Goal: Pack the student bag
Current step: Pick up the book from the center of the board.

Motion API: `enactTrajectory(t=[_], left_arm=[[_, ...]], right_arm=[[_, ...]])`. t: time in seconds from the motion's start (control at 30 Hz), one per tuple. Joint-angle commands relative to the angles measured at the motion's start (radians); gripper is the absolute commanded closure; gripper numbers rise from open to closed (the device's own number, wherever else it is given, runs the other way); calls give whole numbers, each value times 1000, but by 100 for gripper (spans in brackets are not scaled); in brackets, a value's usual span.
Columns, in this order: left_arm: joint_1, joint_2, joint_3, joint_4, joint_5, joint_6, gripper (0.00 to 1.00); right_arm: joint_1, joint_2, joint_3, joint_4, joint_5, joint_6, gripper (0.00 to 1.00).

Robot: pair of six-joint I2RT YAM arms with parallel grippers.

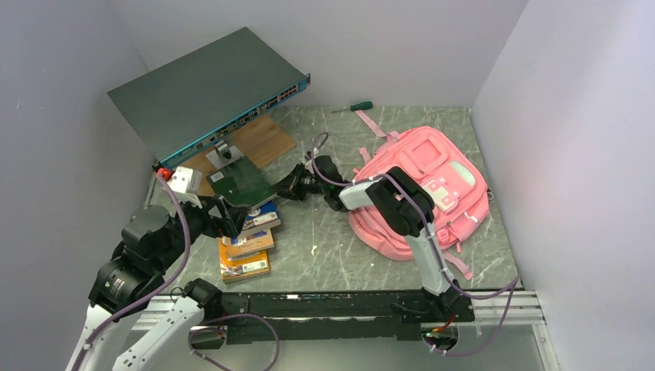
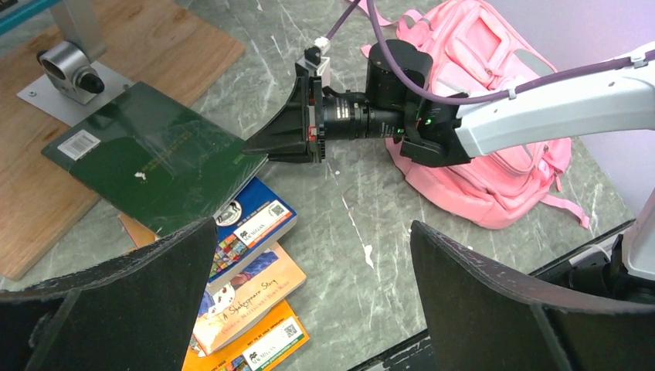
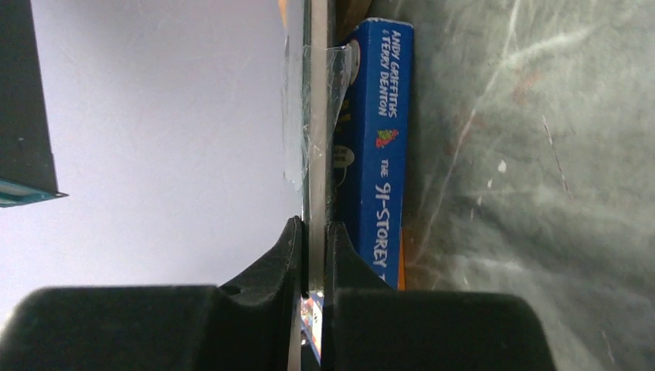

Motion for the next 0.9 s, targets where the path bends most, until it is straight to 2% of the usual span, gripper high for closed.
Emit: enactTrajectory(t=[0.0, 0.2, 0.33, 0.43, 0.67, 0.77, 0.87], left_arm=[[2, 21, -8, 24, 25, -30, 0], [2, 88, -27, 6, -4, -127, 0], [2, 139, -65, -21, -77, -311, 0], [2, 159, -112, 1, -65, -460, 0], [6, 99, -270, 199, 26, -821, 0], [8, 54, -365, 360, 55, -1000, 0], [10, 33, -459, 521, 63, -1112, 0]], right_arm=[[-34, -99, -66, 64, -37, 42, 100], [-102, -276, -214, 45, -128, 49, 100], [-138, -416, -347, 69, -164, 79, 100], [-165, -513, -425, 97, -184, 106, 100], [-240, -696, -602, 256, -245, 245, 100], [-254, -772, -648, 259, -258, 257, 100], [-260, -846, -682, 246, -263, 266, 100]])
